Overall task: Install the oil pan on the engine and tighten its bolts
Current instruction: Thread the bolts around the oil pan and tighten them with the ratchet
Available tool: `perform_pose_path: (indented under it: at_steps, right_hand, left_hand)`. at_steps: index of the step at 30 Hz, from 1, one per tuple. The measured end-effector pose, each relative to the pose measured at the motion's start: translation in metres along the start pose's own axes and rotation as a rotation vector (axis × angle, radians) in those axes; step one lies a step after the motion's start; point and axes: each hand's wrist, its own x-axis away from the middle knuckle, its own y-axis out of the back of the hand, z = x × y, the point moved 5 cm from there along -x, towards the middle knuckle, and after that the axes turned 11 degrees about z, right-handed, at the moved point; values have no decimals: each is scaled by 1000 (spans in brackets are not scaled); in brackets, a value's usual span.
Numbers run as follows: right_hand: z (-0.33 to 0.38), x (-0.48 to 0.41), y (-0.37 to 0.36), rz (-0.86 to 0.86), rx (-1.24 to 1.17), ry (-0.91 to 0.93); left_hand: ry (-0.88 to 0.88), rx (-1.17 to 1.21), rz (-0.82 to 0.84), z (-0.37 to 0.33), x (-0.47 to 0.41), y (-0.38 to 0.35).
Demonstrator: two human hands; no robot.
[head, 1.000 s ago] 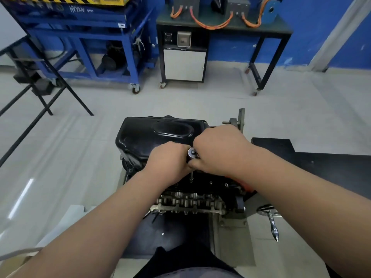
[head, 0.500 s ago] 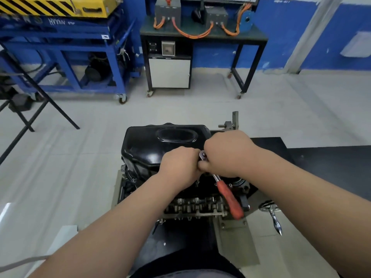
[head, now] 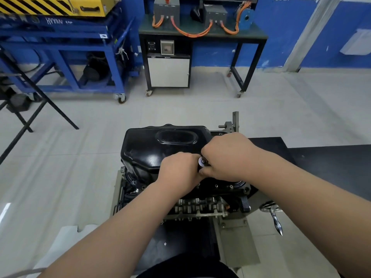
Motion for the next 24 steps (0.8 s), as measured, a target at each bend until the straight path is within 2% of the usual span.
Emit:
perform_pose_path:
  at_steps: [4,6,9,11,13,15,17,20,24]
  right_hand:
    - [3,4,2,-22,-55,-51]
    - [5,6,0,-28,-136,-133]
    - [6,9,-9,-16,-271,-272]
    - [7,9,-13,-6,-300,-323]
    - [7,9,-12,8,-306,-313]
    - [6,7,-8,38,-256,-222]
    - [3,6,-1,58,-143,-80]
    - [4,4,8,41,9,58]
    - [5,5,10,27,55,-37]
  left_hand:
    - [-81,84,33,4,6,6]
    - [-73,300,67,13,15,7]
    - [97,809,93,28,38,-5]
    - [357,1356,160,32,54,-29]
    - [577,1864,260,27,68,-52]
    - [658,2162,342,20,75,-63]
    - [684,2291,365,17,79,-69]
    - [702,2343,345,17,84,-74]
    - [672,2367,346,12,85,-74]
